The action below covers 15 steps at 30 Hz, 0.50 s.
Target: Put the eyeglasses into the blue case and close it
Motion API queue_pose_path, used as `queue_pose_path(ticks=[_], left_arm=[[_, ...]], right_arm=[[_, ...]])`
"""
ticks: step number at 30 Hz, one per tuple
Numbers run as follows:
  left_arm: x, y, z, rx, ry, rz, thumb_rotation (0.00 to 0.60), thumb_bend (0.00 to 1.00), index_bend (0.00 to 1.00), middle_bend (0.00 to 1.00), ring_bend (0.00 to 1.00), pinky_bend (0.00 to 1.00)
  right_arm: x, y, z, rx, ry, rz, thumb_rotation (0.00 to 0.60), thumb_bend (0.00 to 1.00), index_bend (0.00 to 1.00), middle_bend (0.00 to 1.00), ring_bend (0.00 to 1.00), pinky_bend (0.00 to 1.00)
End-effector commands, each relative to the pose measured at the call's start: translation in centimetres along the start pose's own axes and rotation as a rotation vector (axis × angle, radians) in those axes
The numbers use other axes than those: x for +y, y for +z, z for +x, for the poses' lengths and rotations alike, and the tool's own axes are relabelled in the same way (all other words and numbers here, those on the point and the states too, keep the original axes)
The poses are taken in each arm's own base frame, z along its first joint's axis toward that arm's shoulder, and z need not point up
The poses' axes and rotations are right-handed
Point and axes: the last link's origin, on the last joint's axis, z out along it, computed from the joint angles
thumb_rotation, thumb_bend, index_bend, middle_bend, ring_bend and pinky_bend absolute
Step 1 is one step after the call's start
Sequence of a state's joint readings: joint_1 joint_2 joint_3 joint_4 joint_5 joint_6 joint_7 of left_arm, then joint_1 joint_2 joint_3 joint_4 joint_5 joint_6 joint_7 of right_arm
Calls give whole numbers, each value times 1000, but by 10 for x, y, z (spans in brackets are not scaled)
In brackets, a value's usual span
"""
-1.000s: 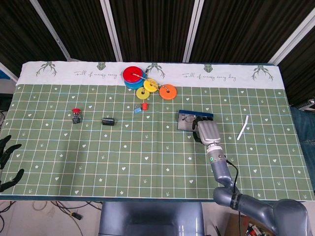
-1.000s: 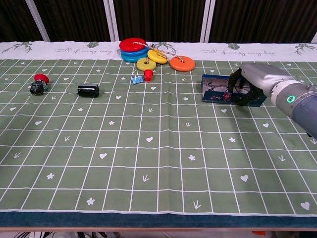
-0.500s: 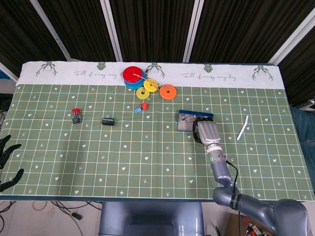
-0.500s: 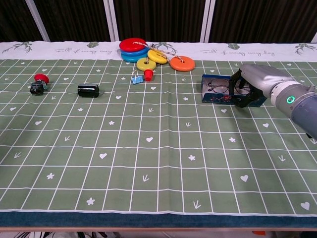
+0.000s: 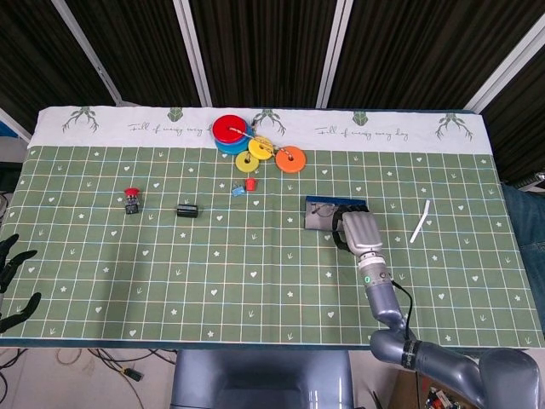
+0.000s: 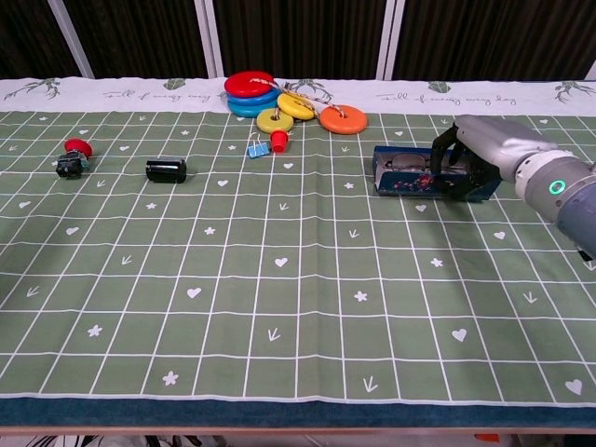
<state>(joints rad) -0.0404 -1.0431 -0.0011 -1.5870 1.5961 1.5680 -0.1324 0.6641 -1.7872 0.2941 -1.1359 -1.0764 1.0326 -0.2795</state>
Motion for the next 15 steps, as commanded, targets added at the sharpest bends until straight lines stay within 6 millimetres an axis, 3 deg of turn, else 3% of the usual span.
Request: queue_pose_path(ticks=[1, 10, 15], left_arm=[[0, 0, 0, 2, 0, -2, 600, 310, 191, 0, 0, 0], [1, -1, 0, -1, -1, -4, 600, 311, 193, 0, 0, 0], [1, -1, -1, -5, -4, -2, 600, 311, 197, 0, 0, 0]], right_arm=[[-1, -12, 10, 7, 24, 24, 600, 516, 745, 326, 329, 229], [-11, -42, 27, -77, 45, 68, 600, 516, 750, 206, 287, 229], [-20, -43, 32, -134, 85, 70, 600, 516, 758, 169, 265, 229]])
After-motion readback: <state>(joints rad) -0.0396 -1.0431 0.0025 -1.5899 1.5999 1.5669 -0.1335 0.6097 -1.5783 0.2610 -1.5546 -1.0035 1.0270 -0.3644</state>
